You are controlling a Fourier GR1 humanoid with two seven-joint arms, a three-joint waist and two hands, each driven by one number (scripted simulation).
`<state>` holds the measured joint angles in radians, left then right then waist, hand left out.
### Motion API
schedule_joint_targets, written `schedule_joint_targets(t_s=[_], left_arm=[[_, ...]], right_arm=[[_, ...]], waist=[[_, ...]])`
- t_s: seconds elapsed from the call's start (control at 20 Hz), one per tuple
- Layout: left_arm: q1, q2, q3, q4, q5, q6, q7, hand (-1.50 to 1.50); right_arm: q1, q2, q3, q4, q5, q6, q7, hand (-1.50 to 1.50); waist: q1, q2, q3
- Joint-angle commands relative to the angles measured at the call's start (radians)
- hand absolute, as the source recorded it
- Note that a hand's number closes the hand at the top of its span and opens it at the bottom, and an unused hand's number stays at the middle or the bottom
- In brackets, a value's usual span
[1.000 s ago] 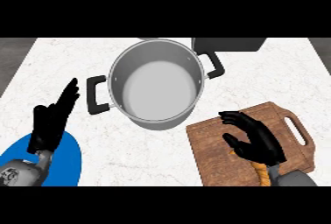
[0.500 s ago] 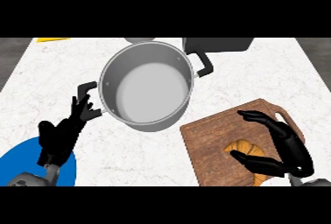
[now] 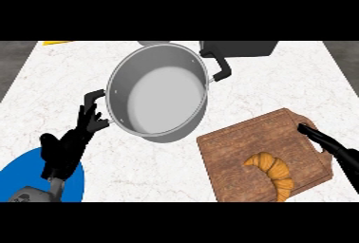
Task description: Pick the croissant from the cutting board and place it in the pot
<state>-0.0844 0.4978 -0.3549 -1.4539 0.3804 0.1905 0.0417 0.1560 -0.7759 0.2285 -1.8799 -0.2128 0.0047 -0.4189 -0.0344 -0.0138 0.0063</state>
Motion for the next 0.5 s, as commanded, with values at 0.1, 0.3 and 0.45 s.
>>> schedule_joint_targets(t_s=[0.1, 0.3, 0.45], left_arm=[[-0.008, -0.083, -0.077, 0.065, -0.026, -0.034, 0.013, 0.00], [-0.009, -0.063, -0.051, 0.067, -0.013, -0.083, 0.005, 0.00], [-0.072, -0.107, -0.060, 0.096, -0.042, -0.047, 0.026, 0.00]], right_arm=[[-0.012, -0.084, -0.020, -0.115, -0.098, 0.056, 0.299, -1.50], [-0.036, -0.076, 0.016, -0.075, -0.117, 0.066, 0.429, -1.50], [-0.076, -0.121, 0.087, -0.052, -0.078, 0.148, 0.491, -1.50]], waist=[[0.020, 0.016, -0.009], [0.037, 0.018, -0.008], [0.035, 0.021, -0.008]])
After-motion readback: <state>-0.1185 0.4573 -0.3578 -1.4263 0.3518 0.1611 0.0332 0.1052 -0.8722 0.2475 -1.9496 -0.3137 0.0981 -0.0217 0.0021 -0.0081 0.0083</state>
